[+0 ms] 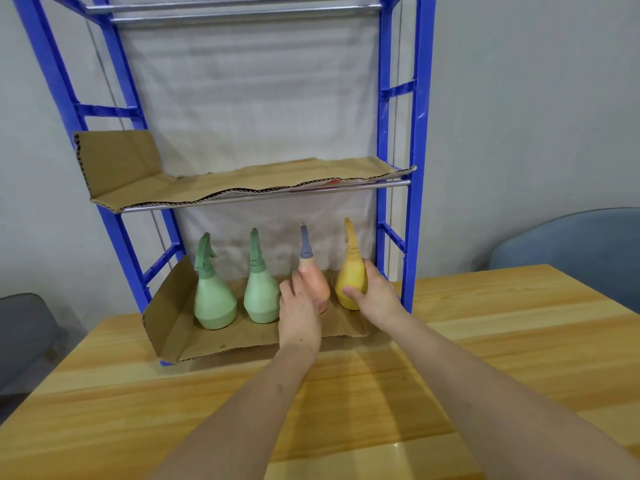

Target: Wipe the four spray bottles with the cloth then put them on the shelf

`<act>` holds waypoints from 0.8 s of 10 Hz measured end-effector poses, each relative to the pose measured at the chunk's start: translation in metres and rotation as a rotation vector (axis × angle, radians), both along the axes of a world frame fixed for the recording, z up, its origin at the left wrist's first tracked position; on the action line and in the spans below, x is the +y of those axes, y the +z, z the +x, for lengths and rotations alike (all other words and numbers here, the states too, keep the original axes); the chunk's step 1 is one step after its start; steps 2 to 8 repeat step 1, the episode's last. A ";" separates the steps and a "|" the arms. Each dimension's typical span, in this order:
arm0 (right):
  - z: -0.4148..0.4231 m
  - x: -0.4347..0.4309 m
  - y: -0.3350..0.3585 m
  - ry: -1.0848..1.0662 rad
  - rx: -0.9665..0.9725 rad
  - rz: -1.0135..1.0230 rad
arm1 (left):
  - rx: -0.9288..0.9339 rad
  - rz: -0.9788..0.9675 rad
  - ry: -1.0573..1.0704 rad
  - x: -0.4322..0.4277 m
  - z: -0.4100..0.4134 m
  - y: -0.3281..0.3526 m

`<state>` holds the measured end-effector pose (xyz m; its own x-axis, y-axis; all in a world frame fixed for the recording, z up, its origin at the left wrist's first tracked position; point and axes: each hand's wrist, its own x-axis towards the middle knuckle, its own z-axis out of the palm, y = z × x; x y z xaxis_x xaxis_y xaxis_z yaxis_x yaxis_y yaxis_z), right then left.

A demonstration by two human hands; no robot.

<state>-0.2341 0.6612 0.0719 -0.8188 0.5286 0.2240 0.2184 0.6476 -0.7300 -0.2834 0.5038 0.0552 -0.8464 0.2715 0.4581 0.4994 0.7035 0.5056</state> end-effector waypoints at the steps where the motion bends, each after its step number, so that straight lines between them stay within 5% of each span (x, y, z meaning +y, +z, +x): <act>1: 0.003 -0.001 0.004 -0.031 -0.013 -0.015 | -0.011 0.031 -0.007 0.000 0.003 0.003; 8: 0.003 -0.001 0.004 -0.031 -0.013 -0.015 | -0.011 0.031 -0.007 0.000 0.003 0.003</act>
